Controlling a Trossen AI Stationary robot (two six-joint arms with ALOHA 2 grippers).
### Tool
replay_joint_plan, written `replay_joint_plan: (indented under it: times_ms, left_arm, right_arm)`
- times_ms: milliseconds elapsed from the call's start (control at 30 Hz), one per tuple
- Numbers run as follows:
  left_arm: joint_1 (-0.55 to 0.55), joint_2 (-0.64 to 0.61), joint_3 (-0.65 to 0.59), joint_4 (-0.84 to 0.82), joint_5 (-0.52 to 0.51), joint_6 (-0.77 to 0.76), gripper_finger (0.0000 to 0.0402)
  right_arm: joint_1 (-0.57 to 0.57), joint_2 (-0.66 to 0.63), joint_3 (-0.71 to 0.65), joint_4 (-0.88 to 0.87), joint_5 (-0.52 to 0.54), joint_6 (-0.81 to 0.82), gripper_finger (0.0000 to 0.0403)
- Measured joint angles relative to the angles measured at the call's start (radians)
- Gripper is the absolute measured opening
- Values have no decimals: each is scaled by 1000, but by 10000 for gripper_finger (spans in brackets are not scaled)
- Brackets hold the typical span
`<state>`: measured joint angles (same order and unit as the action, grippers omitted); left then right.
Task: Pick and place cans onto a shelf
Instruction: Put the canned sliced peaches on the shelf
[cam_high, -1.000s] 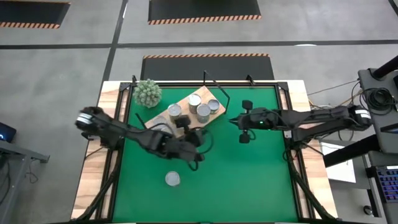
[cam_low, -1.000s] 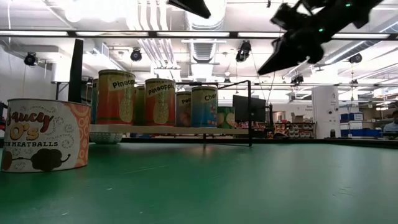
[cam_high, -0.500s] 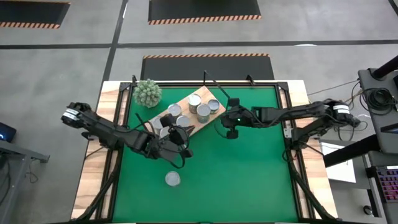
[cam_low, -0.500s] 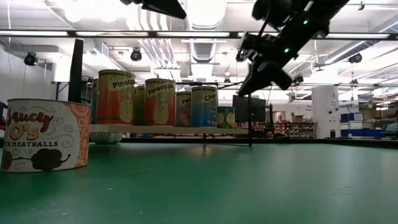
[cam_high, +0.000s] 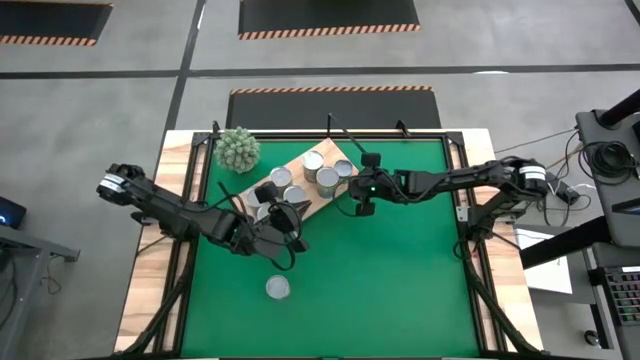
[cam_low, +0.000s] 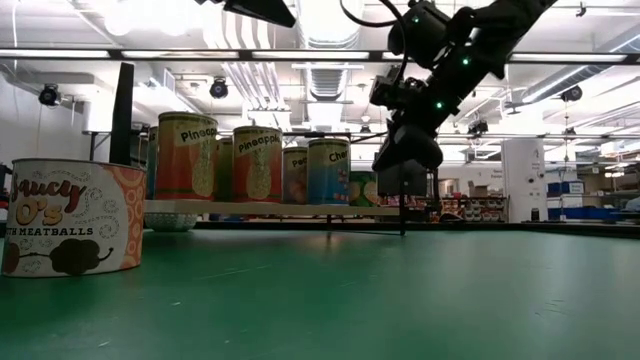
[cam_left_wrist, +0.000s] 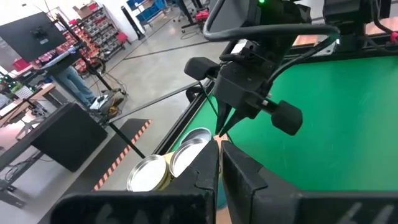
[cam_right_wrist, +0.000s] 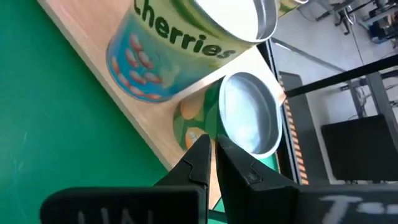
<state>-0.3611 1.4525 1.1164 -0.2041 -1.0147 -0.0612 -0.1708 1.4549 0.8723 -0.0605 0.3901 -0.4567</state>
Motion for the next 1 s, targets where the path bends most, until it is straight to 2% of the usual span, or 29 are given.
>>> replay_joint_plan:
  times_ms: [1000]
  left_arm:
    - [-5, 0, 1, -6, 0, 0, 0]
  right_arm:
    - [-13, 9, -17, 43, -7, 4, 12]
